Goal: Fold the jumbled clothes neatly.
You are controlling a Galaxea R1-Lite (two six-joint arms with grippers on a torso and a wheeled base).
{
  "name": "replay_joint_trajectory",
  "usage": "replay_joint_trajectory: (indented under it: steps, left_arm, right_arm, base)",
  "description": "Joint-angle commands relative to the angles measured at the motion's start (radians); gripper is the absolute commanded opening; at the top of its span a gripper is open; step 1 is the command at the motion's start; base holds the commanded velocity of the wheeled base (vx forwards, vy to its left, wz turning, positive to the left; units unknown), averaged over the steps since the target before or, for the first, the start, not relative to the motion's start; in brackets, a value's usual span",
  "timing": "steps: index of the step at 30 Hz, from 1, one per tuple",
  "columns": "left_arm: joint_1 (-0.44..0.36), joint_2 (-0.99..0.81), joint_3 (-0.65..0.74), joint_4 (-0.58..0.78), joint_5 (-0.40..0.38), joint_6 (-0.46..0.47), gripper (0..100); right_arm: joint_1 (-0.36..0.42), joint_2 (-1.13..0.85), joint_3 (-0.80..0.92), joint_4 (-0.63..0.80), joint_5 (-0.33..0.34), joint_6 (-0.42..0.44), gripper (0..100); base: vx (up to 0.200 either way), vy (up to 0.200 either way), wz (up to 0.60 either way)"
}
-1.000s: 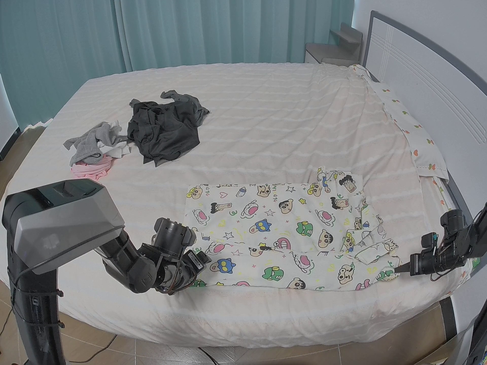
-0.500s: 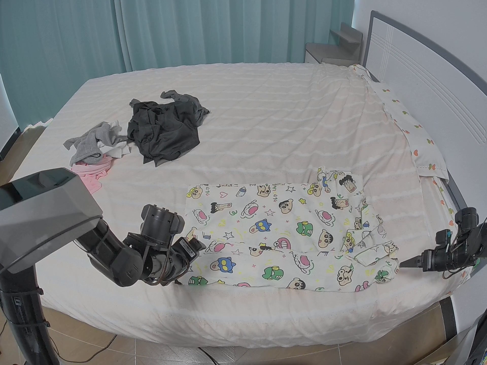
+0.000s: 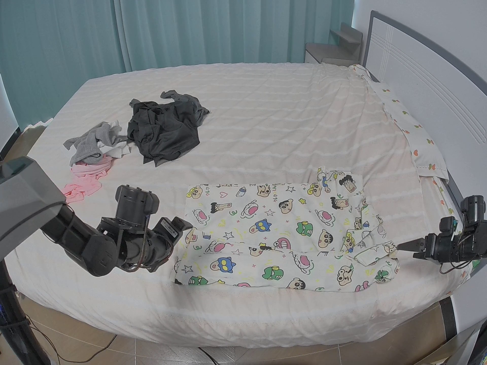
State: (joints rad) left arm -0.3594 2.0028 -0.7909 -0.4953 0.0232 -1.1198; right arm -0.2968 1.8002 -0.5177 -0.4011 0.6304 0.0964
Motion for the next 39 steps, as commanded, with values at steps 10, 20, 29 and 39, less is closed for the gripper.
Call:
replay_joint_trajectory:
  steps: [10,20,29,39]
  left_arm:
    - [0.102,-0.381,0.24,-0.003,-0.189,-0.13,100]
    - [0.134,-0.351,0.285,-0.019,-0.2,-0.156,100]
    - [0.138,-0.257,0.369,-0.177,-0.198,-0.156,100]
    - [0.138,-0.249,0.381,-0.2,-0.197,-0.155,100]
  right_arm:
    - [0.361,0.111,0.064,-0.662,-0.138,1.005,100]
    - [0.407,0.168,0.209,-0.808,-0.187,1.007,100]
    - [0.407,0.177,0.249,-0.866,-0.27,0.982,100]
    - [0.384,0.254,0.301,-0.95,-0.334,0.916,100]
  base:
    - [0.0,0.0,0.0]
    - [0.0,0.0,0.0]
    - [0.0,0.0,0.0]
    - [0.0,0.0,0.0]
